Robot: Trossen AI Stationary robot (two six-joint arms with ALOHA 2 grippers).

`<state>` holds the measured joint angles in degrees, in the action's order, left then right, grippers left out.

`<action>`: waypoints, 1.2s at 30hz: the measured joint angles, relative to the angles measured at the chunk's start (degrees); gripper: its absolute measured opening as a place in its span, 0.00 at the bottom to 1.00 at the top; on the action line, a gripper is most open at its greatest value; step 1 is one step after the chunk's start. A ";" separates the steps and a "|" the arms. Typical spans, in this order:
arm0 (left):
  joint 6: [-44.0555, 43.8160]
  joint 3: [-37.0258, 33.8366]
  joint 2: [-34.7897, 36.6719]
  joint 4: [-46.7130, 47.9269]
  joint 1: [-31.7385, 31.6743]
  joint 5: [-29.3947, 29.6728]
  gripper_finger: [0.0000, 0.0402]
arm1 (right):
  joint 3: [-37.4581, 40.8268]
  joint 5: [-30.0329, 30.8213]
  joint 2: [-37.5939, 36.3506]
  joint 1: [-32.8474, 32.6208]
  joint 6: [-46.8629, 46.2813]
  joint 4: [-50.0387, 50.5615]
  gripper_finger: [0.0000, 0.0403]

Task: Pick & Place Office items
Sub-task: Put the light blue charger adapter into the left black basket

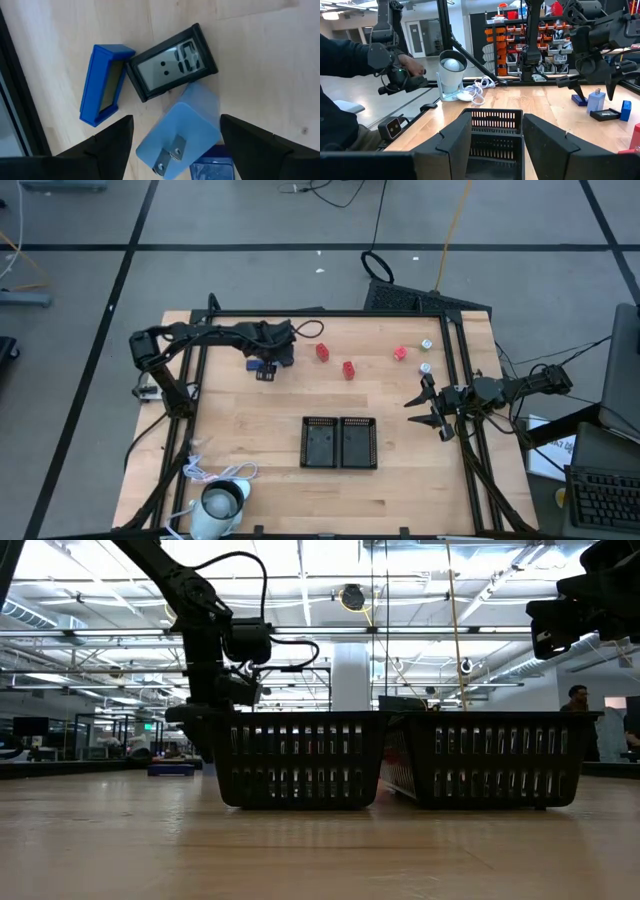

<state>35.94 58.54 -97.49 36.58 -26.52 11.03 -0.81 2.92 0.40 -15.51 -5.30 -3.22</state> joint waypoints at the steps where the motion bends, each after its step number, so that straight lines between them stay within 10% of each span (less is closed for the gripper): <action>1: 0.10 0.00 0.00 -0.02 0.02 -0.02 0.70 | -0.01 0.00 0.00 -0.02 0.00 -0.01 0.42; 13: -6.32 -0.02 0.02 -2.43 0.15 -0.74 0.31 | -0.01 0.00 0.00 -0.02 0.02 -0.01 0.42; 26: -23.05 3.24 6.40 5.67 3.77 -0.29 0.30 | 0.00 0.00 0.00 -0.02 0.00 -0.01 0.42; 36: -35.69 13.07 16.35 9.84 19.42 -6.02 0.32 | -0.01 0.02 -0.02 0.00 0.02 -0.18 0.42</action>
<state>0.26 71.62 -81.15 46.42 -7.11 5.00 -0.82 2.94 0.38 -15.51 -5.28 -3.40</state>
